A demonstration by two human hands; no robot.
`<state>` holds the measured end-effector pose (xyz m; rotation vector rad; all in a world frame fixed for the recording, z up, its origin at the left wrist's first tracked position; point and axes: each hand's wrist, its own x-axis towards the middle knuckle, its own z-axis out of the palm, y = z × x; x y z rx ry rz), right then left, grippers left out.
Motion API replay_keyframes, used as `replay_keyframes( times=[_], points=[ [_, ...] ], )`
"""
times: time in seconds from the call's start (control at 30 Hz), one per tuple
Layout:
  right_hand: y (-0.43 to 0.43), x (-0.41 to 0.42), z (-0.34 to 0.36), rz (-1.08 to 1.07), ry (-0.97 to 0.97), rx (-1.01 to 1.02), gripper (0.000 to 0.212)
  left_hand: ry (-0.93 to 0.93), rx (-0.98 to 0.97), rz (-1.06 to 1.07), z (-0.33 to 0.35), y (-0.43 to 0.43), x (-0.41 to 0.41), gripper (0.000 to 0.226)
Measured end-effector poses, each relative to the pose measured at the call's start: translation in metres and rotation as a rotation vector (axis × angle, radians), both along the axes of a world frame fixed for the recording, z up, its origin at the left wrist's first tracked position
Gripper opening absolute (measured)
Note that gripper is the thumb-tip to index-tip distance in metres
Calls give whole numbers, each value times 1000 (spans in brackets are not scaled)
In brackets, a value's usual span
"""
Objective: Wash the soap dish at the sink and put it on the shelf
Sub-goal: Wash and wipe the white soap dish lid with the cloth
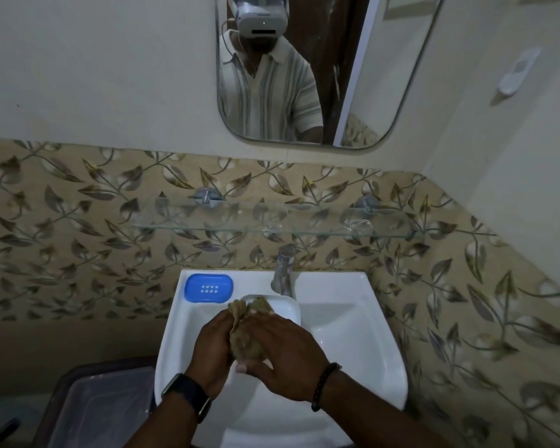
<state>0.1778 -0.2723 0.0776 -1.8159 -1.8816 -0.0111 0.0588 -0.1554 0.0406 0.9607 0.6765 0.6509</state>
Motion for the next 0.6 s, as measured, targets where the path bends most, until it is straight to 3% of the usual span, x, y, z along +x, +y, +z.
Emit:
replay_keyframes(
  times=[0.17, 0.3, 0.47, 0.53, 0.6],
  points=[
    [0, 6, 3, 23, -16, -72, 51, -18, 34, 7, 4, 3, -5, 28],
    [8, 18, 14, -60, -88, -86, 32, 7, 112, -12, 9, 0, -1, 39],
    [19, 0, 17, -229, -166, 34, 29, 5, 138, 75, 5, 1, 3, 29],
    [22, -10, 15, -308, -127, 12, 32, -14, 117, 67, 7, -1, 2, 28],
    [25, -20, 15, -225, -19, -55, 36, -49, 76, 76, 10, -2, 0, 28]
  ],
)
